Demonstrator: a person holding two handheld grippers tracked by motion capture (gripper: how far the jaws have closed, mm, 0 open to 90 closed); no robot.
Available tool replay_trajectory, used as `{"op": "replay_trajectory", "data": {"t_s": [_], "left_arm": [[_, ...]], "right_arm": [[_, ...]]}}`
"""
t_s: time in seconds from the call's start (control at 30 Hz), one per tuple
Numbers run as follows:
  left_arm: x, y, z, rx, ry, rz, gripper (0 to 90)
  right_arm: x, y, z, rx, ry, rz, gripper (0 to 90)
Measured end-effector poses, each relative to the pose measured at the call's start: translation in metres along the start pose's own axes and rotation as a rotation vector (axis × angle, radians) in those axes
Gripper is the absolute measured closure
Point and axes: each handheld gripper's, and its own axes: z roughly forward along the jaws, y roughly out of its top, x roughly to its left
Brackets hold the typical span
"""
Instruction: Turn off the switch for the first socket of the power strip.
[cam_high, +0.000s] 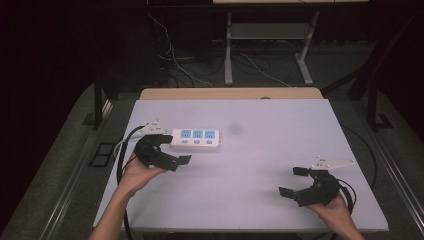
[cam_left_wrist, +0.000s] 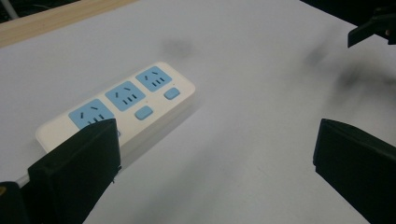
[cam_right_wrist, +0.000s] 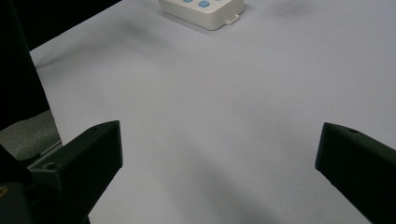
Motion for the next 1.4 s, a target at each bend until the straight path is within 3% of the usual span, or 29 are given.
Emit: {"op": "replay_trajectory", "data": {"t_s": [0.33,0.97,1.4], "left_arm": [[0.014,0.013,-0.001,0.021,0.026,0.006,0.0],[0.041,0.029,0.017,0.131,0.057,0.029,0.0],[0.060,0.035,0.022,0.139,0.087,0.025,3.0]], "right_arm": [[0.000,0.000,0.000,0.001,0.001,0.000,0.5],[0.000,-0.001,0.001,0.009,-0.003,-0.003,0.5],[-0.001,-0.001,0.001,0.015,-0.005,-0.002,0.5]]}}
